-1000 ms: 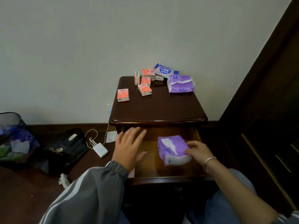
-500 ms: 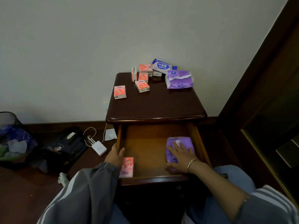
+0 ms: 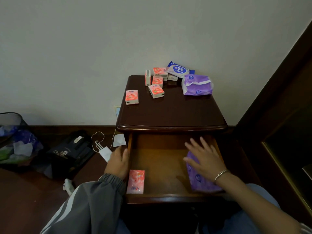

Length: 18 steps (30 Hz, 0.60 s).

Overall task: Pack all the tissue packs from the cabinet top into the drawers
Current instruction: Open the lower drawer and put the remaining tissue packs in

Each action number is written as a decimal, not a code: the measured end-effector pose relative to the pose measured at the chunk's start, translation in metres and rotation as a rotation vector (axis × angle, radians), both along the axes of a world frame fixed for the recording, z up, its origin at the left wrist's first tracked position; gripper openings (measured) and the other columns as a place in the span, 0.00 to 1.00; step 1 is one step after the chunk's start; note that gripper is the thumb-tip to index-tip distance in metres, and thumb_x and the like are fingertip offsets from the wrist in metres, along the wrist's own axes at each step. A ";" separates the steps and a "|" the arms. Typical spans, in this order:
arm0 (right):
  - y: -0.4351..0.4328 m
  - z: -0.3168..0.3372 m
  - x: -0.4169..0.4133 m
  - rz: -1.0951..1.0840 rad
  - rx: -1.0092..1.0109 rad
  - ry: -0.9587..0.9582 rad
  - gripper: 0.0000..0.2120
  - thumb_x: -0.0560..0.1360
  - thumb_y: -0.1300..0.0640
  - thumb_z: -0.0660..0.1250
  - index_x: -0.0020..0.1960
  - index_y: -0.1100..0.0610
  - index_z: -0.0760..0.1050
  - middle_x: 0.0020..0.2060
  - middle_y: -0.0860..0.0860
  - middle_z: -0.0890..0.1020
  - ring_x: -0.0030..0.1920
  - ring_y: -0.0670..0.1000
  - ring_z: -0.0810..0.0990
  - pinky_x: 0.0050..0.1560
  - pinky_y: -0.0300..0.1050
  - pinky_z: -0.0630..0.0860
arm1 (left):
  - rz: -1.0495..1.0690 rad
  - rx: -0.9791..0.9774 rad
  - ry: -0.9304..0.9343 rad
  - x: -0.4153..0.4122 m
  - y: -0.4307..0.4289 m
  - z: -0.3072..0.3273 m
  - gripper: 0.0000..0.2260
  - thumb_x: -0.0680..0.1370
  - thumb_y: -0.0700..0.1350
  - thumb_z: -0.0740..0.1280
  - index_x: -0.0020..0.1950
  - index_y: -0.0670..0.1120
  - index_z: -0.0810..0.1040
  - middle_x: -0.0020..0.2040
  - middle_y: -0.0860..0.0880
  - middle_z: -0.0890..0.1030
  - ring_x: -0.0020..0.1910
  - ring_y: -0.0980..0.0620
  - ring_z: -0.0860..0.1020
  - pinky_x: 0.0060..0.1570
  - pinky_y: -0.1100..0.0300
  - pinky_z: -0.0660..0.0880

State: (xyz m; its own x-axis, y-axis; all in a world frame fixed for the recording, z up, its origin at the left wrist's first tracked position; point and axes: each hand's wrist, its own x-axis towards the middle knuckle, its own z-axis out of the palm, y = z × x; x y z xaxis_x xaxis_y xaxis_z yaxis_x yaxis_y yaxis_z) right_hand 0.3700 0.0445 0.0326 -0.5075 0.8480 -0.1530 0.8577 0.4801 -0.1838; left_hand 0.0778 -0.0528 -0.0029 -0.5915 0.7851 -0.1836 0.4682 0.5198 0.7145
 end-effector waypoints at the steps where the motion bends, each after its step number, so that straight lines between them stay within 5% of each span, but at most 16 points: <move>1: 0.012 0.010 -0.004 -0.014 0.085 0.056 0.30 0.76 0.34 0.51 0.76 0.42 0.52 0.77 0.43 0.50 0.77 0.51 0.43 0.74 0.57 0.48 | 0.048 0.058 0.062 -0.004 0.004 0.007 0.22 0.82 0.52 0.55 0.73 0.43 0.64 0.70 0.41 0.70 0.68 0.45 0.69 0.65 0.50 0.66; 4: 0.070 0.037 -0.016 -0.133 0.286 0.194 0.28 0.77 0.40 0.57 0.75 0.48 0.59 0.76 0.48 0.57 0.77 0.54 0.50 0.72 0.58 0.53 | 0.059 0.240 0.239 -0.021 0.021 0.034 0.20 0.81 0.48 0.59 0.71 0.41 0.66 0.68 0.40 0.69 0.67 0.44 0.69 0.64 0.50 0.67; 8: 0.156 0.045 -0.029 -0.282 0.206 0.110 0.30 0.77 0.38 0.53 0.76 0.49 0.55 0.77 0.49 0.53 0.77 0.56 0.47 0.73 0.60 0.52 | -0.059 0.374 0.458 -0.037 0.054 0.065 0.20 0.79 0.46 0.61 0.70 0.42 0.68 0.65 0.41 0.71 0.63 0.44 0.70 0.62 0.48 0.70; 11: 0.188 0.026 -0.040 -0.306 0.076 0.026 0.31 0.77 0.35 0.48 0.76 0.46 0.51 0.77 0.47 0.51 0.77 0.53 0.46 0.74 0.60 0.48 | -0.138 0.373 0.564 -0.043 0.080 0.071 0.20 0.78 0.46 0.63 0.70 0.45 0.69 0.66 0.42 0.71 0.64 0.43 0.70 0.62 0.45 0.70; 18: 0.203 0.001 -0.039 -0.332 0.179 0.007 0.32 0.74 0.31 0.45 0.75 0.42 0.53 0.76 0.46 0.55 0.76 0.52 0.52 0.72 0.60 0.52 | -0.258 0.302 0.666 -0.062 0.169 0.077 0.31 0.74 0.56 0.67 0.74 0.49 0.62 0.74 0.43 0.63 0.72 0.42 0.63 0.68 0.43 0.63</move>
State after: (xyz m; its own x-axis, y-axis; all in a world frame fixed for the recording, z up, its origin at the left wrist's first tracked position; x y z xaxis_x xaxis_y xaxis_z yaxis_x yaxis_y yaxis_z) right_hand 0.3308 0.2471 0.0335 -0.2011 0.9794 0.0154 0.9710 0.2014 -0.1286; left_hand 0.0159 0.1160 0.0742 -0.2935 0.8726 0.3903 0.9286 0.1633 0.3332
